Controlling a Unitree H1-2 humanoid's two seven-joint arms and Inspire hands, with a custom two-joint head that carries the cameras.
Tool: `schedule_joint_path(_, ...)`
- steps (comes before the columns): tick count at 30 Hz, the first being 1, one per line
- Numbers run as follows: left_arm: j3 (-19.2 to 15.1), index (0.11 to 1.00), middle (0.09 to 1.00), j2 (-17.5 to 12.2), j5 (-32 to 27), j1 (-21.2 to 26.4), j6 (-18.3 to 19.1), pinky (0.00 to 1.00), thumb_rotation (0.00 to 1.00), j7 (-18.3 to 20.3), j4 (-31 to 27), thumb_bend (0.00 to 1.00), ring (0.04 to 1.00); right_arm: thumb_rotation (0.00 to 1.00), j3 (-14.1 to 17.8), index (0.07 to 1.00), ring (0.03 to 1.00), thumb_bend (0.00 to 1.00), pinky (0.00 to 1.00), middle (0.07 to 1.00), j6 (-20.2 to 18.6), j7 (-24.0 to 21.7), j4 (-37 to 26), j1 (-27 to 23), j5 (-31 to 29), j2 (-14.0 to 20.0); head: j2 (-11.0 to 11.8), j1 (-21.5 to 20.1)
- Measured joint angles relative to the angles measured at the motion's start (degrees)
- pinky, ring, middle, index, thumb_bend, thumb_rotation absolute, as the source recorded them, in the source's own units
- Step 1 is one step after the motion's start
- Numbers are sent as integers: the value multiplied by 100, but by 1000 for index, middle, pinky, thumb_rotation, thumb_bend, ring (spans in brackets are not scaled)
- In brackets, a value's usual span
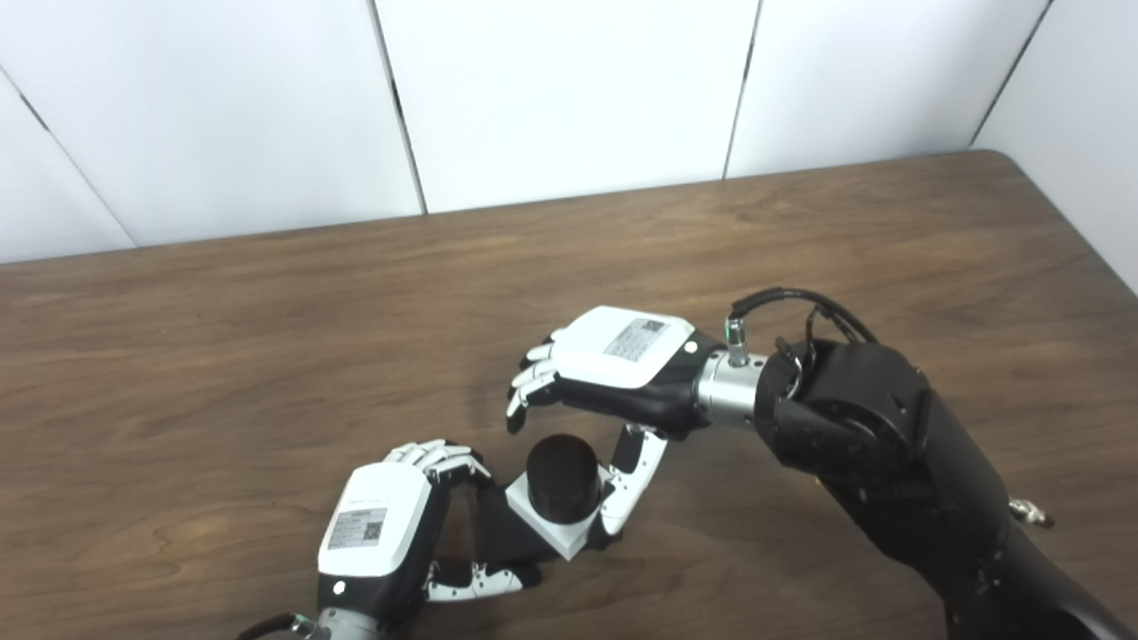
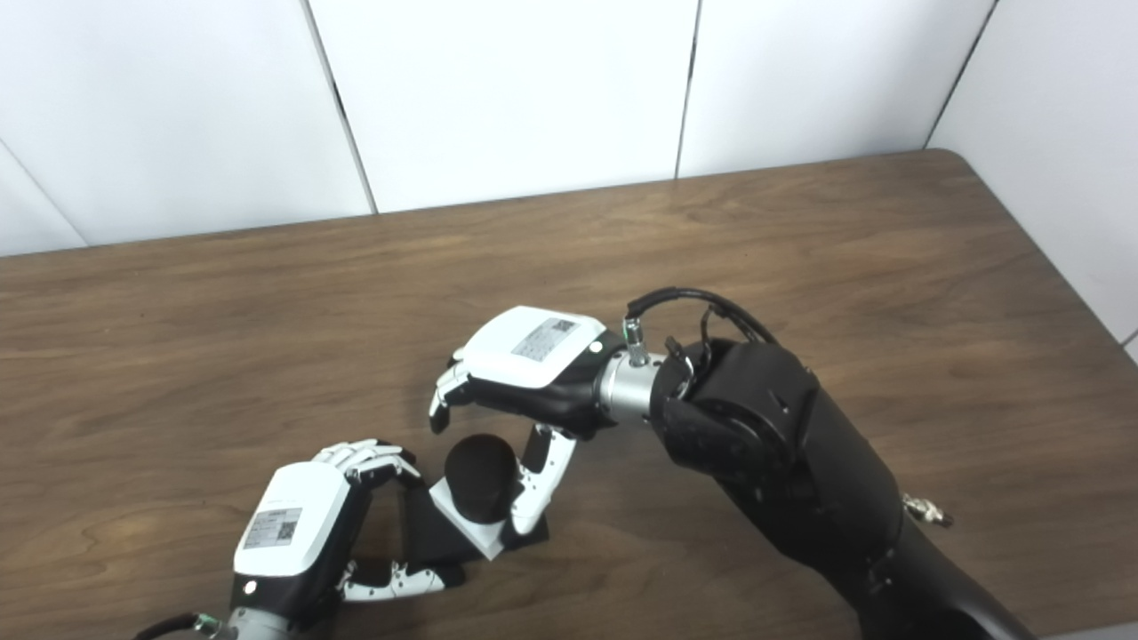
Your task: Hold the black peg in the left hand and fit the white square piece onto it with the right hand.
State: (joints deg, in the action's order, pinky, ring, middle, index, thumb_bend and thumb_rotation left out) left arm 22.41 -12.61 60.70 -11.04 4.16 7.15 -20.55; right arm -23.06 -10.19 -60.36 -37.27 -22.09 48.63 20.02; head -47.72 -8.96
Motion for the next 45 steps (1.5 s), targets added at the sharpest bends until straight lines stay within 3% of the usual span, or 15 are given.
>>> schedule_joint_path(5,0,497,745,8,90,4,4,824,78,14,-13,515,789,601,70,777,926,1000,954,876,24,45,-1,-7,-76,0,9,18)
schedule_joint_path(7,0,719,777,29,190,1,11,816,377,32,-26,781,789,594,89,766,921,1000,955,870,36,103,0,1,-80,-1,9,18)
schedule_joint_path(11,-18,966,870,97,315,-21,13,840,587,59,-28,985,837,592,112,756,917,1000,956,864,80,199,3,19,-77,-2,18,44)
schedule_joint_path(14,-178,997,984,87,-399,-17,9,915,508,367,-101,1000,937,590,125,755,913,1000,966,862,123,241,4,46,-66,0,18,35)
schedule_joint_path(19,-420,1000,1000,-123,-1842,101,3,938,456,933,-158,1000,997,580,190,765,912,1000,966,868,180,408,13,100,-68,31,26,61)
schedule_joint_path(22,-530,1000,1000,-184,-2250,212,193,930,412,1192,-261,1000,1000,593,231,793,918,1000,970,876,197,464,41,101,-85,70,53,140)
schedule_joint_path(25,-587,1000,1000,-288,-2410,317,563,915,400,1527,-515,1000,999,612,290,806,924,1000,980,883,206,557,99,101,-172,75,88,193)
schedule_joint_path(28,-876,1000,1000,-613,-2880,444,1343,871,370,2249,-1069,1000,995,637,388,800,925,1000,988,887,234,655,192,95,-253,86,105,246)
schedule_joint_path(30,-1385,1000,1000,-948,-3248,459,1908,894,359,2780,-1499,1000,999,645,463,795,921,1000,980,887,284,729,209,93,-307,121,132,325)
schedule_joint_path(32,-2017,1000,1000,-1133,-3558,428,2224,943,383,2961,-1597,1000,1000,639,583,797,919,1000,977,888,298,821,234,97,-385,203,149,351)
schedule_joint_path(35,-3163,1000,983,-874,-4555,308,2037,973,398,2384,-1577,963,970,759,949,837,932,961,978,897,243,969,381,179,-661,291,185,360)
schedule_joint_path(37,-3736,989,942,-318,-5234,228,1524,862,520,1778,-1419,853,910,910,1276,879,948,833,922,919,41,1188,420,437,-944,269,228,325)
schedule_joint_path(39,-4137,984,953,305,-5926,106,1213,901,656,1291,-1223,754,929,982,1755,930,964,741,866,952,-182,1573,465,891,-1414,36,229,325)
schedule_joint_path(41,-4346,973,953,714,-6656,12,1160,897,707,944,-939,742,931,996,2273,963,977,712,902,974,-397,2107,554,1424,-1903,-418,237,360)
schedule_joint_path(45,-4503,991,978,886,-7375,-32,806,962,826,584,-505,724,954,1000,3223,997,1000,713,996,999,-570,3155,762,2599,-3192,-1448,246,325)
